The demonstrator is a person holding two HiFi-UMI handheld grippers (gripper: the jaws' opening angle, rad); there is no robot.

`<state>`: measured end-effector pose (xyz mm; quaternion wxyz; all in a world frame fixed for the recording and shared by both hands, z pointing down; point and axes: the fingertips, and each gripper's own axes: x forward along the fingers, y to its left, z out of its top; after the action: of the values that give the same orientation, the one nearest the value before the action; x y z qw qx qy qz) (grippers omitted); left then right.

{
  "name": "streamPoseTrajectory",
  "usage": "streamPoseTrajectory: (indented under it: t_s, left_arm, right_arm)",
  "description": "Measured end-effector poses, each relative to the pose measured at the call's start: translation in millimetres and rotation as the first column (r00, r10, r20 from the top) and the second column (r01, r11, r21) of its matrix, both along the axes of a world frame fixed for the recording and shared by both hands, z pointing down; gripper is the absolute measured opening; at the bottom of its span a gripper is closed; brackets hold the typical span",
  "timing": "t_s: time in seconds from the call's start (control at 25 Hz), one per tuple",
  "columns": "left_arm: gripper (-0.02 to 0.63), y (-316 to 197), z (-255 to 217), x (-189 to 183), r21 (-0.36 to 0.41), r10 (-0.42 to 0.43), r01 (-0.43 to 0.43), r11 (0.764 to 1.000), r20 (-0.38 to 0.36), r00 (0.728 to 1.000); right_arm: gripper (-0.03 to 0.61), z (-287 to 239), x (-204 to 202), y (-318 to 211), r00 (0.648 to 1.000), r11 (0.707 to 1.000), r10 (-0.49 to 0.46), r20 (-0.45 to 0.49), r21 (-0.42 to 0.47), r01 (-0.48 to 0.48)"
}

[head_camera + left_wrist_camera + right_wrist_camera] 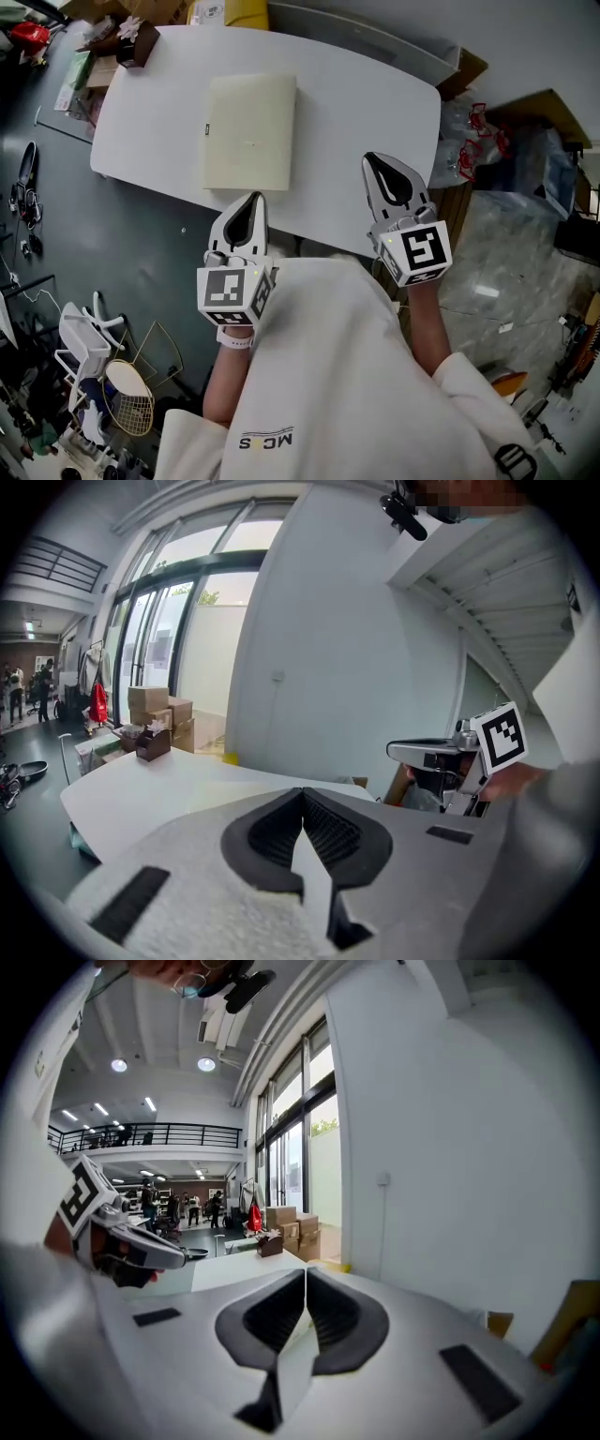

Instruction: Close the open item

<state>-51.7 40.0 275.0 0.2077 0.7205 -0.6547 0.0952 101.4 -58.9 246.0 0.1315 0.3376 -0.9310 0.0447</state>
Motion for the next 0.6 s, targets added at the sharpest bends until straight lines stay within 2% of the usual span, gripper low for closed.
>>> streamPoseTrajectory:
  t_s: [0.28, 0.48, 0.6]
  left_arm:
    - [0.026, -11, -27, 25, 0.076, 0.068, -0.068, 0.995, 0.004, 0.998]
    - [0.026, -12, -46, 35, 0.148, 0.085, -0.084, 0.985, 0.003, 0.996]
    - [0.026, -12, -49, 39, 0.161, 0.097, -0.097, 0.982, 0.006, 0.995]
  right_arm:
    - [0.02, -33, 46, 10, 0.993, 0.995, 0.084, 0.085, 0.042, -0.088]
    - [0.02, -44, 62, 23, 0.99, 0.991, 0.107, 0.095, 0.075, -0.114]
    - [0.02, -43, 71, 29, 0.988, 0.989, 0.12, 0.097, 0.071, -0.127]
